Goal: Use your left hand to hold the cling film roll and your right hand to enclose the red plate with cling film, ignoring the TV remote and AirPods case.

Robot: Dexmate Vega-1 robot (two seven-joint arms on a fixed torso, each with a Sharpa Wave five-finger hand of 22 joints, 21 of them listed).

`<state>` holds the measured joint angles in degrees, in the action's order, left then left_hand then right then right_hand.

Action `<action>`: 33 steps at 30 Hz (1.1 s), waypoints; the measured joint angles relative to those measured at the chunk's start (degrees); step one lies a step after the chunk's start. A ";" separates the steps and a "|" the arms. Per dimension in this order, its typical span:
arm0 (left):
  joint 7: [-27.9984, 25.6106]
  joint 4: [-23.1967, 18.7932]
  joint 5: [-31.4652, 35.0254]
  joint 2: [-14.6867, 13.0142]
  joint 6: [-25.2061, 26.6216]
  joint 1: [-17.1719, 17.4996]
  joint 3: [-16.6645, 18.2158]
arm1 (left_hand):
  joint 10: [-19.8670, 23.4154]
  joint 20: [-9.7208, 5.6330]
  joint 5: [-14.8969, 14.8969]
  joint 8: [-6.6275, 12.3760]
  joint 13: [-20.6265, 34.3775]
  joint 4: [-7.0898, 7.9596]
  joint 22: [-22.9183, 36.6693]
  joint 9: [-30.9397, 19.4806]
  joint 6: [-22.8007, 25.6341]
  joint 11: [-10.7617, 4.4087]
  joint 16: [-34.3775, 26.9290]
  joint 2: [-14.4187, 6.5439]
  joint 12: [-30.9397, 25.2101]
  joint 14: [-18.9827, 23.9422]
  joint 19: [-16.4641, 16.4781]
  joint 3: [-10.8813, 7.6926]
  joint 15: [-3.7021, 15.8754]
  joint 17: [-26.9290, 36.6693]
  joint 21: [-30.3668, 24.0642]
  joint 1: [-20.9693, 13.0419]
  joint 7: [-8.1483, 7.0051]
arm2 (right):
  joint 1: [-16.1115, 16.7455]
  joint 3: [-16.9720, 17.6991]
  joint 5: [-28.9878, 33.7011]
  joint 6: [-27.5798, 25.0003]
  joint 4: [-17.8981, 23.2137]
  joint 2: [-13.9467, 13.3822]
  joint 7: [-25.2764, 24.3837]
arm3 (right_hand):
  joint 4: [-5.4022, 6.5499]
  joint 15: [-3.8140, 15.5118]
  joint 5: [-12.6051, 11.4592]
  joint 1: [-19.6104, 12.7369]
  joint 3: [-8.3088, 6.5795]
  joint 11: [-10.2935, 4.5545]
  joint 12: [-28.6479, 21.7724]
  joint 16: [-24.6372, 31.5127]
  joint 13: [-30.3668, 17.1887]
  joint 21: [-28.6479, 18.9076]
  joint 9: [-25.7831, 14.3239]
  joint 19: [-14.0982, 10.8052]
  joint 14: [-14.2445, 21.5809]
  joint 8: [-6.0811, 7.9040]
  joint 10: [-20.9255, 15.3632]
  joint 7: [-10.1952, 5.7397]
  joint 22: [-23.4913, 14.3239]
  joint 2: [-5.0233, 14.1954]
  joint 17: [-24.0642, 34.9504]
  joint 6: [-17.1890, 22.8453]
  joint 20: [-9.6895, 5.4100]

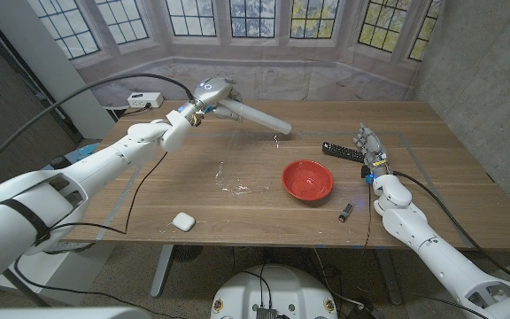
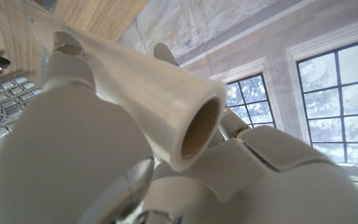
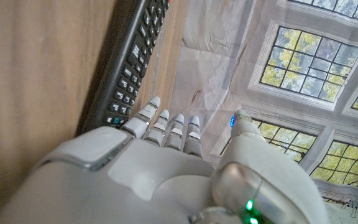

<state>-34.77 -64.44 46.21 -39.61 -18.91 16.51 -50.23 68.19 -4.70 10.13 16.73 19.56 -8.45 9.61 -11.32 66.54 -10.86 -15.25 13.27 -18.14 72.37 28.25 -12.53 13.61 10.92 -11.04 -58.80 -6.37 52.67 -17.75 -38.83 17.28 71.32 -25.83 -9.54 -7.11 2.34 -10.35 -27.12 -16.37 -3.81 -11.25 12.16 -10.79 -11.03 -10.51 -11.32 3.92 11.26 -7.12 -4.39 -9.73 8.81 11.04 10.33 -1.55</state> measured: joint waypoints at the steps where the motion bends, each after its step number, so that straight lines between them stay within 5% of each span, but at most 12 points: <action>1: -0.14 0.00 -0.03 0.00 -0.11 0.00 0.00 | 0.00 0.00 0.00 0.00 0.00 0.00 0.00 -0.01 0.00 0.00 0.00 0.00 0.00 0.00 0.00 0.00 0.00 0.00 0.00 0.00 0.00 | 0.05 0.03 0.00 0.00 0.09 -0.02 0.00 | 0.00 0.00 0.00 0.00 0.00 0.00 0.00 0.00 0.00 0.00 0.00 0.00 0.00 0.00 0.00 0.00 0.00 0.00 0.00 0.00 0.00; 33: -1.23 -3.99 -5.01 -1.03 -0.92 4.38 4.72 | -0.01 0.00 0.00 -0.14 0.53 -0.24 0.00 0.03 0.47 0.01 0.63 0.01 0.56 0.31 0.00 0.24 0.31 0.15 0.00 -0.01 0.02 | 1.16 -0.25 4.23 -0.99 7.21 -3.15 -2.93 | -0.16 0.00 0.00 0.00 -0.16 -0.22 0.00 0.00 0.00 0.00 -0.29 0.00 0.00 0.00 -0.22 0.00 0.00 0.00 0.00 0.00 0.00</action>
<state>-35.99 -68.43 41.20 -40.65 -19.83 20.88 -45.51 68.17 -4.70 10.13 16.60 20.09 -8.69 9.62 -11.30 67.01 -10.85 -14.62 13.28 -17.57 72.68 28.25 -12.29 13.91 11.07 -11.04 -58.82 -6.35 53.82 -18.00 -34.61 16.29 78.54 -28.98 -12.47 -7.27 2.34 -10.35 -27.12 -16.53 -4.03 -11.25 12.16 -10.79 -11.03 -10.80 -11.32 3.92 11.26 -7.35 -4.39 -9.73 8.81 11.04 10.33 -1.55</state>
